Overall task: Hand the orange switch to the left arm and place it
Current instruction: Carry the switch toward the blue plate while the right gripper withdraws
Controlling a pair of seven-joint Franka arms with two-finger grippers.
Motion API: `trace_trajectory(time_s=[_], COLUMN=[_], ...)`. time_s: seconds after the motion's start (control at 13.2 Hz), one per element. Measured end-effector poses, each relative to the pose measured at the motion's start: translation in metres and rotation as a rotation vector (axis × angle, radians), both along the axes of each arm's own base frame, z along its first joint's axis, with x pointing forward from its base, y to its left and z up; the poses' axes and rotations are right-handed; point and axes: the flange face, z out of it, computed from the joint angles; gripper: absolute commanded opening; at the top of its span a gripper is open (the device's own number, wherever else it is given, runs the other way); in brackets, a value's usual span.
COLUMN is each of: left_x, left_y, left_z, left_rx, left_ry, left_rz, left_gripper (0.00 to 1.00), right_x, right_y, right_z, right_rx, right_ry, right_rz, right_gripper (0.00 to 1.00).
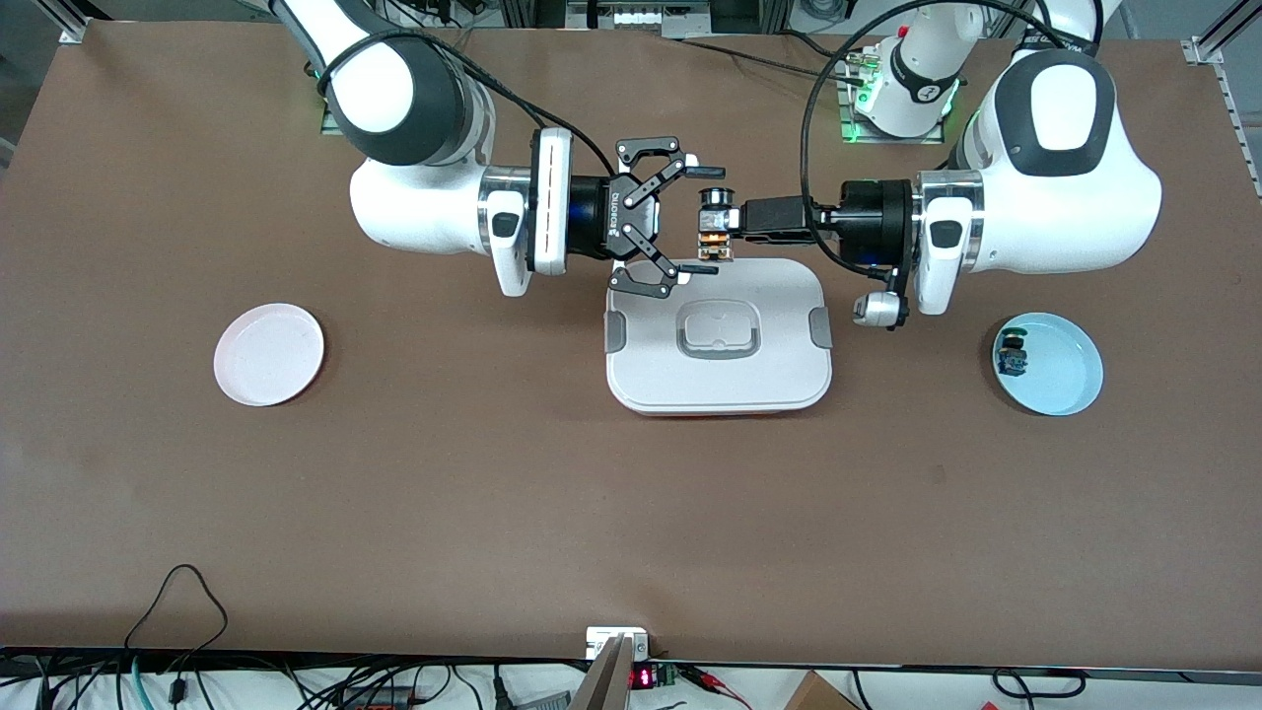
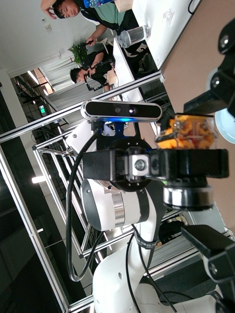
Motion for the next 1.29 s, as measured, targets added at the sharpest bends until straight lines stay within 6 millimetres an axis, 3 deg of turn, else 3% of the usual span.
trace_trajectory(time_s=[0.23,0.68,0.84,1.29], left_x=[0.003,0.0,-0.007,-0.012], left_y=[0.022,0.146,0.184,0.259], left_z=[-0.002,-0.026,-0.046,-0.107], left_rx=[0.024,0.254,0.445,1.003], left_ry=[-0.005,0.007,0.025,0.049], left_rz=[-0.031,-0.191,-0.262,-0.452], left_gripper=[0.0,0.0,0.0,0.0], right_x=[0.014,0.05,0.061,0.079], right_y=[-0.017,-0.076,-0.1,-0.178], right_z=[-0.004,-0.007,-0.007,-0.021], right_rx=[-0.014,-0.07,-0.109,-0.265], right_ry=[0.006,-0.001,-0.04,0.04], right_rz=[-0.034,-0.13,-0.119,0.111], right_gripper=[1.0,1.0,1.0,1.0])
